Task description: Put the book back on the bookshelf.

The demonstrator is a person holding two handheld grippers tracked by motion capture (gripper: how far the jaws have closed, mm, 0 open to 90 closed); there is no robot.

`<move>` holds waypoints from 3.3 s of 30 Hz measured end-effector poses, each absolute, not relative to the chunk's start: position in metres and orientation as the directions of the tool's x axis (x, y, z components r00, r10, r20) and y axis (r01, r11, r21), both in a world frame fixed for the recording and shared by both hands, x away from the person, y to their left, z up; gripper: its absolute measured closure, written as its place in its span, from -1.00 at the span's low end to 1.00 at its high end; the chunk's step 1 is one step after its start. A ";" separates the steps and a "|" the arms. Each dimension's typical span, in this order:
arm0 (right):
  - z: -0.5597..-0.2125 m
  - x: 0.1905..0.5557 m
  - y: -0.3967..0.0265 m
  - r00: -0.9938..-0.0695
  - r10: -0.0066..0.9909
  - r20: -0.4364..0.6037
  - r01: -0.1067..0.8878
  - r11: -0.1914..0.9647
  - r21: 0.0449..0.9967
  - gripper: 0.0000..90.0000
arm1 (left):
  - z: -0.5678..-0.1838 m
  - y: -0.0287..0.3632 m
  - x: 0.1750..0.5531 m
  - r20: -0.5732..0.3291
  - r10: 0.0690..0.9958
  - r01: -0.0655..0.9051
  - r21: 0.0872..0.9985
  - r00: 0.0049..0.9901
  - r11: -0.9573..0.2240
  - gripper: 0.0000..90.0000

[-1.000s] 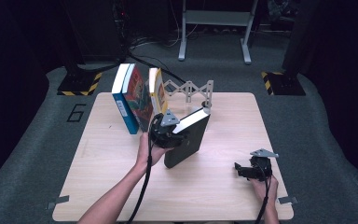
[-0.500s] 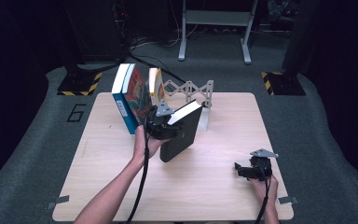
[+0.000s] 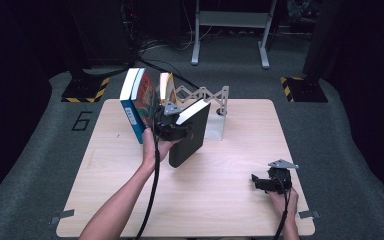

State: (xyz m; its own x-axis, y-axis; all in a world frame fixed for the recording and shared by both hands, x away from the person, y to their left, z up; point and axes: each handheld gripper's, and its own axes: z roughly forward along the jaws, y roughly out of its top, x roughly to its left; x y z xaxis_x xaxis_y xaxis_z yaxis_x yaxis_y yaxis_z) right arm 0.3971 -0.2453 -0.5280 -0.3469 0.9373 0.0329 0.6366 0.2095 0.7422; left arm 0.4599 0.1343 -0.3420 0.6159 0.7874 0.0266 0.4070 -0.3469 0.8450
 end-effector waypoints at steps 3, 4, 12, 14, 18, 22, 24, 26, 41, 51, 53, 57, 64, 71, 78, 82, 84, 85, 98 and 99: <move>-0.528 0.397 -0.245 -0.349 0.937 0.030 0.635 0.212 0.743 -0.76 | -0.342 0.137 0.464 0.019 0.801 0.414 0.849 0.598 -0.329 0.21; -0.528 0.397 -0.245 -0.350 0.936 0.028 0.634 0.214 0.743 -0.76 | -0.342 0.138 0.466 0.013 0.809 0.415 0.853 0.587 -0.316 0.21; -0.528 0.397 -0.245 -0.347 0.937 0.029 0.634 0.212 0.743 -0.76 | -0.341 0.147 0.479 -0.001 0.846 0.433 0.860 0.533 -0.271 0.21; -0.528 0.397 -0.245 -0.348 0.937 0.029 0.634 0.212 0.743 -0.76 | -0.342 0.149 0.482 -0.003 0.857 0.439 0.860 0.515 -0.261 0.21; -0.528 0.397 -0.245 -0.347 0.937 0.028 0.635 0.213 0.743 -0.76 | -0.344 0.152 0.487 -0.009 0.873 0.442 0.865 0.487 -0.238 0.21; -0.528 0.397 -0.245 -0.345 0.938 0.028 0.635 0.211 0.743 -0.76 | -0.345 0.152 0.492 -0.017 0.885 0.445 0.869 0.466 -0.218 0.21; -0.528 0.397 -0.245 -0.347 0.938 0.025 0.634 0.214 0.743 -0.76 | -0.346 0.152 0.495 -0.020 0.891 0.445 0.871 0.453 -0.207 0.21; -0.528 0.398 -0.245 -0.355 0.935 0.019 0.629 0.223 0.745 -0.76 | -0.349 0.151 0.501 -0.031 0.903 0.447 0.875 0.429 -0.183 0.21; -0.528 0.398 -0.245 -0.362 0.932 0.017 0.627 0.230 0.745 -0.76 | -0.371 0.141 0.512 -0.029 0.934 0.446 0.884 0.357 -0.143 0.20; -0.528 0.397 -0.244 -0.357 0.934 0.017 0.636 0.229 0.737 -0.76 | -0.382 0.140 0.499 -0.011 0.928 0.436 0.885 0.372 -0.165 0.20; -0.528 0.397 -0.244 -0.356 0.934 0.017 0.634 0.228 0.739 -0.76 | -0.384 0.142 0.495 -0.012 0.928 0.445 0.880 0.373 -0.168 0.20; -0.528 0.397 -0.244 -0.356 0.934 0.016 0.634 0.229 0.739 -0.76 | -0.385 0.147 0.493 -0.007 0.921 0.455 0.871 0.388 -0.185 0.19; -0.528 0.397 -0.244 -0.358 0.933 0.011 0.631 0.233 0.740 -0.75 | -0.386 0.154 0.490 -0.005 0.912 0.480 0.851 0.410 -0.212 0.18; -0.528 0.397 -0.244 -0.359 0.933 0.012 0.631 0.233 0.740 -0.75 | -0.378 0.154 0.493 0.014 0.900 0.496 0.830 0.436 -0.254 0.14; -0.528 0.397 -0.244 -0.358 0.934 0.015 0.632 0.231 0.740 -0.75 | -0.354 0.152 0.508 0.049 0.869 0.501 0.801 0.492 -0.328 -0.14; -0.528 0.397 -0.244 -0.356 0.934 0.016 0.634 0.229 0.739 -0.75 | -0.354 0.150 0.513 0.051 0.861 0.517 0.781 0.506 -0.350 -0.08; -0.528 0.397 -0.244 -0.357 0.934 0.019 0.634 0.228 0.739 -0.75 | -0.356 0.148 0.516 0.047 0.860 0.526 0.773 0.508 -0.353 -0.02; -0.528 0.397 -0.244 -0.357 0.934 0.019 0.634 0.228 0.739 -0.75 | -0.356 0.148 0.516 0.047 0.860 0.526 0.773 0.508 -0.353 0.05; -0.528 0.397 -0.244 -0.357 0.934 0.019 0.635 0.228 0.738 -0.75 | -0.359 0.147 0.515 0.034 0.882 0.527 0.791 0.471 -0.311 0.21; -0.528 0.397 -0.244 -0.357 0.934 0.019 0.635 0.228 0.738 -0.75 | -0.359 0.146 0.515 0.027 0.886 0.525 0.797 0.462 -0.298 0.21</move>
